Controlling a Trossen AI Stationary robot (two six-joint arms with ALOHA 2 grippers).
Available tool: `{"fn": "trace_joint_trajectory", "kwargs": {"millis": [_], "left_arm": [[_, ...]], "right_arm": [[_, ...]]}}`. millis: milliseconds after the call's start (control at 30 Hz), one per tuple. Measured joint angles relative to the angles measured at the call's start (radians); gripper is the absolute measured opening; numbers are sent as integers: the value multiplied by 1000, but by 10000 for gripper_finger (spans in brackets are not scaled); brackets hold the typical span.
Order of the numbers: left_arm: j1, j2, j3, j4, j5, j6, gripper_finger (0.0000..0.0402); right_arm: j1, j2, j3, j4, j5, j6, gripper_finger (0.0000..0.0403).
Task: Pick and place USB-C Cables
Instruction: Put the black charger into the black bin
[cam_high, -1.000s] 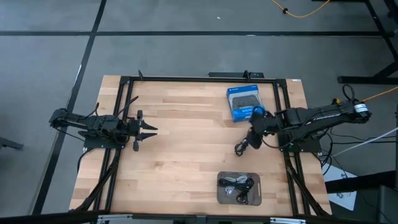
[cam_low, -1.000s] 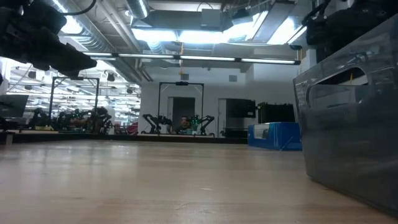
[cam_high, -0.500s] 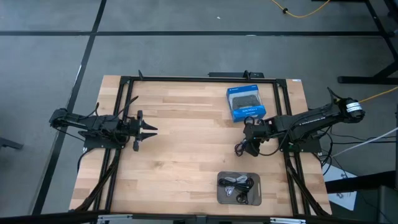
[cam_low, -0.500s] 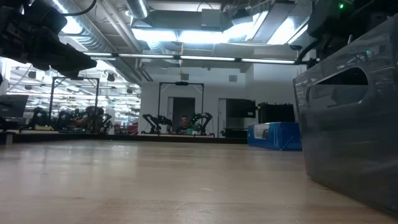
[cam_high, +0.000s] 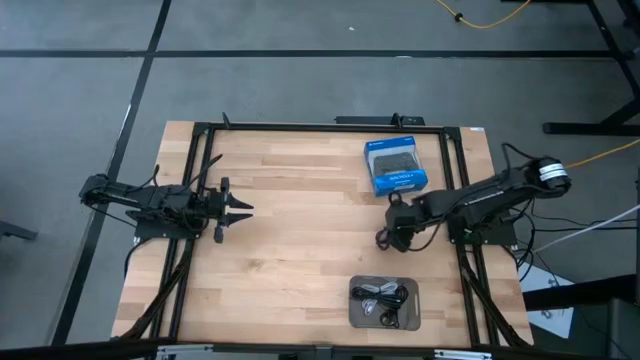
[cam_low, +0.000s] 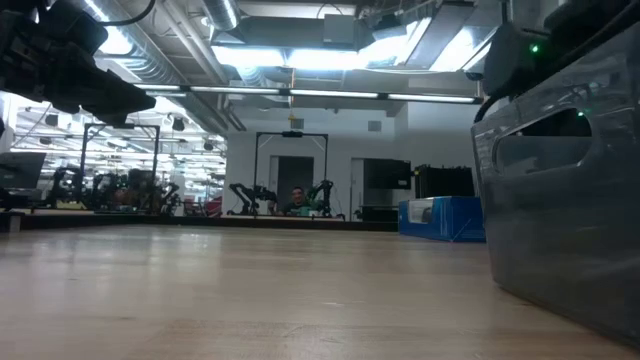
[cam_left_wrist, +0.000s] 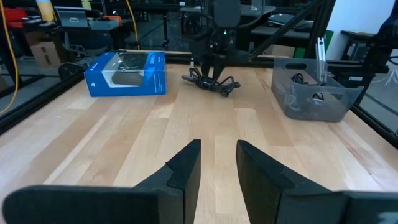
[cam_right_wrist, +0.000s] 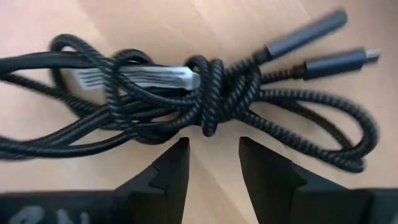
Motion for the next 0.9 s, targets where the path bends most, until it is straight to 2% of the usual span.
{"fn": "trace_joint_trajectory", "kwargs": {"millis": [200,367,467,567,733,833,900], "left_arm": [[0,0,0,0,0,0,96],[0,0,0,0,0,0,96],[0,0,0,0,0,-1,96],[0,0,0,0,0,-1,96],[0,1,0,0,0,0,96],[0,1,0,0,0,4,96],[0,1,0,0,0,1,96]], "right_arm": [[0,23,0,49,1,86,145],[0,23,0,268,4,79,145],[0,23,0,397,46,76,145],[0,23,0,448,5,72,145],[0,23,0,545,-111,-64,145],[0,23,0,615,-94,-218,145],[0,22,0,641,-32,-351,145]]}}
